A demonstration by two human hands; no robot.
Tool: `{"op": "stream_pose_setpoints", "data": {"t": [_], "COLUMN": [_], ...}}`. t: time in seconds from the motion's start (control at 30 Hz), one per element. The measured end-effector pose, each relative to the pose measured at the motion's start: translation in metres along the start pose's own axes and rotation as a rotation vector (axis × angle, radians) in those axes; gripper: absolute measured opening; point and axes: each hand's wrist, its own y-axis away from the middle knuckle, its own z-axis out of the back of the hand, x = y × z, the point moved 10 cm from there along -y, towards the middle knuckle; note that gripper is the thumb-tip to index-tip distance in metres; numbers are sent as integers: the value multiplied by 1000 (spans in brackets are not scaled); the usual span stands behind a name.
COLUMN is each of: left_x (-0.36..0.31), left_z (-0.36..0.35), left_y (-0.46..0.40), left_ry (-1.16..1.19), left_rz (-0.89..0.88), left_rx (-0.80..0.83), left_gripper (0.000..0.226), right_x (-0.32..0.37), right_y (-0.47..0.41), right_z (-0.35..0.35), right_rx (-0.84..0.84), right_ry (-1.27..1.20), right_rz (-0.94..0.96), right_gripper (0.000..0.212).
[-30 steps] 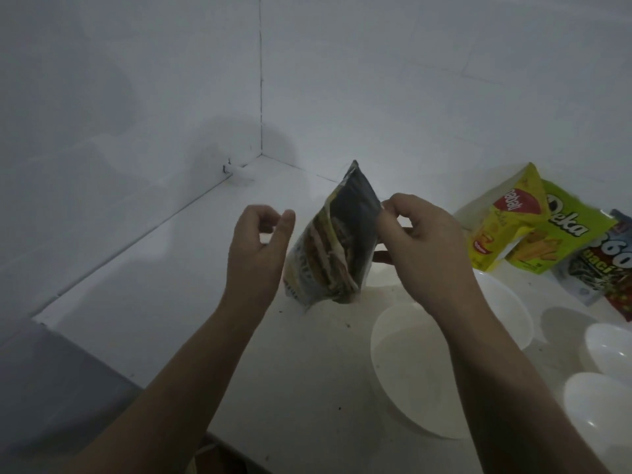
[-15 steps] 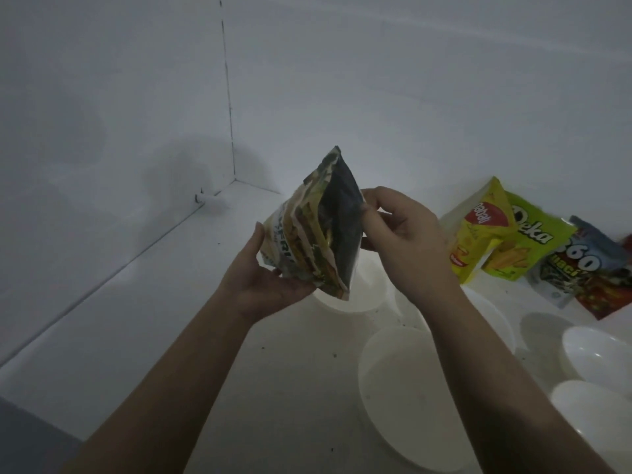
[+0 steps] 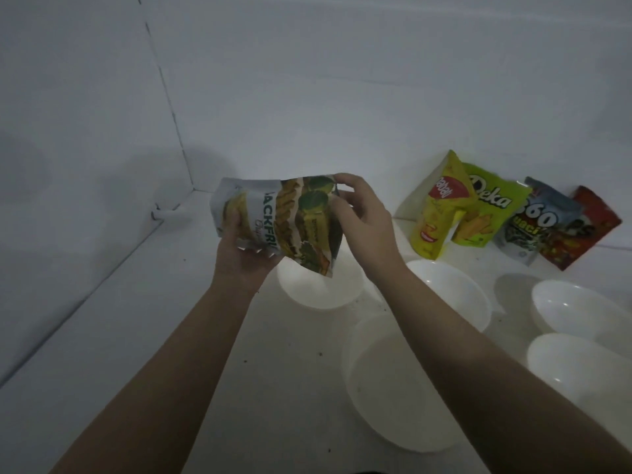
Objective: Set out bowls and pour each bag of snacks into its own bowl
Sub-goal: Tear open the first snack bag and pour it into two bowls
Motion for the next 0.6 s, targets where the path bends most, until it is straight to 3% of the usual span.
{"op": "stream_pose_setpoints", "data": {"t": [0.07, 0.13, 0.2, 0.3, 0.37, 0.6], "left_x": [-2, 0, 0, -4, -7, -19], "left_z": [1, 1, 3, 2, 11, 18], "left_y": [-1, -1, -4, -5, -10, -8], "left_ry": [25, 26, -16, -67, -59, -25], "left_rz": [-35, -40, -54, -75, -82, -150], "left_rx": [-5, -13, -26, -59, -111, -169], "left_gripper": [46, 46, 54, 95, 108, 99], "right_x": [-9, -18, -28, -34, -34, -49], "right_y": [-3, -7, -11, -14, -15, -19], "right_z": [1, 6, 9, 12, 12, 7], "right_rx": [-73, -160, -211, -222, -208, -127], "right_ry": [18, 50, 90, 171, 175, 341], "right_rz": [6, -5, -35, -41, -39, -63], "right_gripper": [21, 24, 27, 24, 18, 10]}}
